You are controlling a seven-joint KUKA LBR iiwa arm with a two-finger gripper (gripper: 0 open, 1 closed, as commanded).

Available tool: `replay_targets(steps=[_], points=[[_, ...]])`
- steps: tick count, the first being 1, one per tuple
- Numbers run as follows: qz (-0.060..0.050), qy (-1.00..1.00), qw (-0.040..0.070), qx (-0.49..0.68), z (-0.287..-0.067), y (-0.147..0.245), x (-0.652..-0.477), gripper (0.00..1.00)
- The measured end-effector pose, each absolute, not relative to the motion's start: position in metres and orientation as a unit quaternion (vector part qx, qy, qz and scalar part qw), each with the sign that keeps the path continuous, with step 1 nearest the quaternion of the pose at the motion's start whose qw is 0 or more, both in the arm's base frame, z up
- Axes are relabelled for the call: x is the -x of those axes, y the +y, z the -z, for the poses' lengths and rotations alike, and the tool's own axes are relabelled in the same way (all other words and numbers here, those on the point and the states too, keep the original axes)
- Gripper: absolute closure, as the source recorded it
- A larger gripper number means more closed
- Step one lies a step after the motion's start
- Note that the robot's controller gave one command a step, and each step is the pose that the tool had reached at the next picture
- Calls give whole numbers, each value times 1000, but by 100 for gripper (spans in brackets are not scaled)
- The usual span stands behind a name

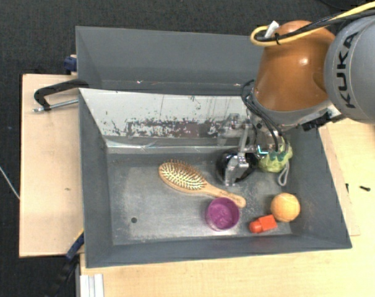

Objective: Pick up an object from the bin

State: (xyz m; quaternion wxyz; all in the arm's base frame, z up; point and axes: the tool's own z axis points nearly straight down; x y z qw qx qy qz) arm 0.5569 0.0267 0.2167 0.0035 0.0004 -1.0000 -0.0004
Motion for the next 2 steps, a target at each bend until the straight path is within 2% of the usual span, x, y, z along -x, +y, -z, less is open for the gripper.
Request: replay_targets(steps=[1,2], points=[[1,-1000,-1,0,-221,27,-558,0],[0,-998,-4,60,-187,67,-573,0]])
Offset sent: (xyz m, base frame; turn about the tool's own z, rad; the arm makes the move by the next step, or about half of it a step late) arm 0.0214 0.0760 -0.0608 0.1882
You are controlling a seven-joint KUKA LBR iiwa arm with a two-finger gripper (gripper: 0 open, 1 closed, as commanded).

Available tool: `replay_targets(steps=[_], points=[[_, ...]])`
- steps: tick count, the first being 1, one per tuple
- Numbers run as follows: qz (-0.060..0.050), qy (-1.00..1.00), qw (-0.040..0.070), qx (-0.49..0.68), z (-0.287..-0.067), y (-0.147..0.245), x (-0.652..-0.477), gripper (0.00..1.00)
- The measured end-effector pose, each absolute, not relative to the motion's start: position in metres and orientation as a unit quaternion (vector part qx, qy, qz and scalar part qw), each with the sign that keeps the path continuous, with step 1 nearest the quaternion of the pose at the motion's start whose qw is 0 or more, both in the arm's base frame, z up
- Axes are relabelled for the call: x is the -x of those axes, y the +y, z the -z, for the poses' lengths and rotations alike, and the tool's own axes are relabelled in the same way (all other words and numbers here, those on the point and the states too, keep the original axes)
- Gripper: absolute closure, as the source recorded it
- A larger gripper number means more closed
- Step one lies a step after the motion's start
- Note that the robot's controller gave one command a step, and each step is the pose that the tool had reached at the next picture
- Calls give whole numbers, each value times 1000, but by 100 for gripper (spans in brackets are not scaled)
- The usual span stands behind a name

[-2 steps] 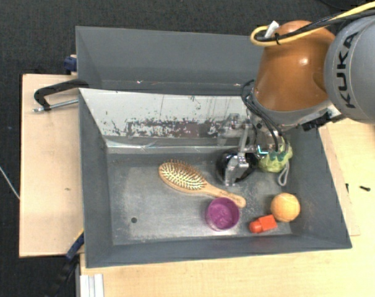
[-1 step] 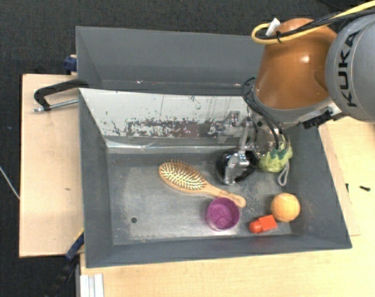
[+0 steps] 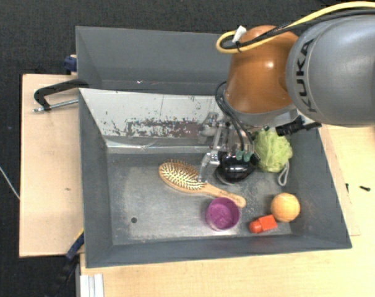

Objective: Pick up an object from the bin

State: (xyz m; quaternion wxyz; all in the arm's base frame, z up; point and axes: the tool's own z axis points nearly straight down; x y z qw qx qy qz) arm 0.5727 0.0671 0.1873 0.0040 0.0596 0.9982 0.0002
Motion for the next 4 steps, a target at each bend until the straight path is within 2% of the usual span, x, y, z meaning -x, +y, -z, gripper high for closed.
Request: replay_targets(steps=[1,2,3,4], points=[[-1,997,-2,-79,-159,109,-548,0],[-1,992,0,-123,-128,89,-560,0],[-1,994,2,-106,-70,70,-589,0],[-3,981,11,-192,-75,78,-575,100]])
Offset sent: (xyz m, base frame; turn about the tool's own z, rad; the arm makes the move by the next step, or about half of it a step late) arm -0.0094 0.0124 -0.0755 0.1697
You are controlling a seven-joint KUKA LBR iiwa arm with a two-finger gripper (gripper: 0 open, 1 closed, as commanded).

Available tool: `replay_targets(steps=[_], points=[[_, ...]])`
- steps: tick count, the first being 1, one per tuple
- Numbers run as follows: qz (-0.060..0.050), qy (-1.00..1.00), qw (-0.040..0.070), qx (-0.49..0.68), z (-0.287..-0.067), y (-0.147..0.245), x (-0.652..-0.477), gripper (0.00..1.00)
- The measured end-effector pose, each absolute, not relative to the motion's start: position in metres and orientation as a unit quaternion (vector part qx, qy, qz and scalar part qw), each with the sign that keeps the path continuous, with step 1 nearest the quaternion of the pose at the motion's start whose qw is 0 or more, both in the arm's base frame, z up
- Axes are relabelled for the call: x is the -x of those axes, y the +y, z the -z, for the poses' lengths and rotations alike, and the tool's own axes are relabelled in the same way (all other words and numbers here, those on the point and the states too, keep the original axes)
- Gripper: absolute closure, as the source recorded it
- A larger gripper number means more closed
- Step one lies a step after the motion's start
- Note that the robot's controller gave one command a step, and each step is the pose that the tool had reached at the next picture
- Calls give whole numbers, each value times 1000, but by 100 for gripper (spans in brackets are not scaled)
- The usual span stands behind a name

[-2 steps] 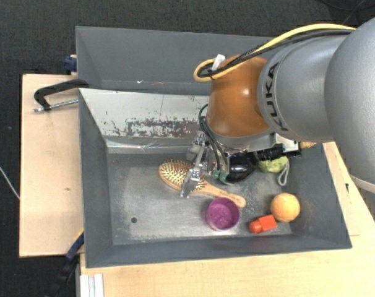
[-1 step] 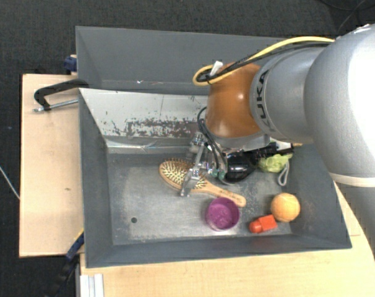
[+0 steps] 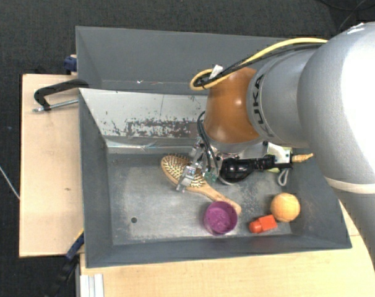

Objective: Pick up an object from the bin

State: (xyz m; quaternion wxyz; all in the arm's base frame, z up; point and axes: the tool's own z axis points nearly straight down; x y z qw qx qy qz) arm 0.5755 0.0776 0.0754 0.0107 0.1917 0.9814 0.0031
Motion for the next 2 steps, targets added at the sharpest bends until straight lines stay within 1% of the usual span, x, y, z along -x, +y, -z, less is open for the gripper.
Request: replay_targets(steps=[1,2], points=[[-3,981,11,-192,-75,78,-575,100],[-2,981,8,-192,-78,78,-575,100]])
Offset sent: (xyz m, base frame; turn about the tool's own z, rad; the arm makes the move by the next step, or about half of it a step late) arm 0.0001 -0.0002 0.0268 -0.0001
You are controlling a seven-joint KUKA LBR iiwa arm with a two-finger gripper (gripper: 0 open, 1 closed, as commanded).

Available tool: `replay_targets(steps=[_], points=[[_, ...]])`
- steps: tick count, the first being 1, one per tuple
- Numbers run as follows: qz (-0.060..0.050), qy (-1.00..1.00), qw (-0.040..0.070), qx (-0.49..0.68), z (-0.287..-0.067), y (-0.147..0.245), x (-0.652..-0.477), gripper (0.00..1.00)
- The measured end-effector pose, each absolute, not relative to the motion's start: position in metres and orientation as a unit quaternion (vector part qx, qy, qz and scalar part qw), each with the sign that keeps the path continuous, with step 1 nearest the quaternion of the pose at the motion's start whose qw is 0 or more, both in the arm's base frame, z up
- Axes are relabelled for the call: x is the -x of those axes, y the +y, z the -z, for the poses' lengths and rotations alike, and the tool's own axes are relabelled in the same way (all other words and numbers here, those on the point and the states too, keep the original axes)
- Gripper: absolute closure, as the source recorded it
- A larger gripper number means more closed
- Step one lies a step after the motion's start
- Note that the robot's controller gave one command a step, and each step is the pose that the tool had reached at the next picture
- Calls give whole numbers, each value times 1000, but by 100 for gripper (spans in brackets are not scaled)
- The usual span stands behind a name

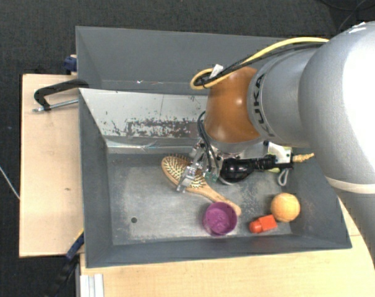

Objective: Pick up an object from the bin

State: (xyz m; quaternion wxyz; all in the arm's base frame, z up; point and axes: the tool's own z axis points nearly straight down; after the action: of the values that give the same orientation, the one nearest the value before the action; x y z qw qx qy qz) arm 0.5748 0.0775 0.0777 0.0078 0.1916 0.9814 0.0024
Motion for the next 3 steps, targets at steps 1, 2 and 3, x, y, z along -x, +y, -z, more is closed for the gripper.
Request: replay_targets(steps=[1,2,3], points=[[-1,982,1,-191,-87,78,-572,100],[-1,982,2,-191,-100,78,-574,100],[-2,982,3,-191,-106,78,-574,100]])
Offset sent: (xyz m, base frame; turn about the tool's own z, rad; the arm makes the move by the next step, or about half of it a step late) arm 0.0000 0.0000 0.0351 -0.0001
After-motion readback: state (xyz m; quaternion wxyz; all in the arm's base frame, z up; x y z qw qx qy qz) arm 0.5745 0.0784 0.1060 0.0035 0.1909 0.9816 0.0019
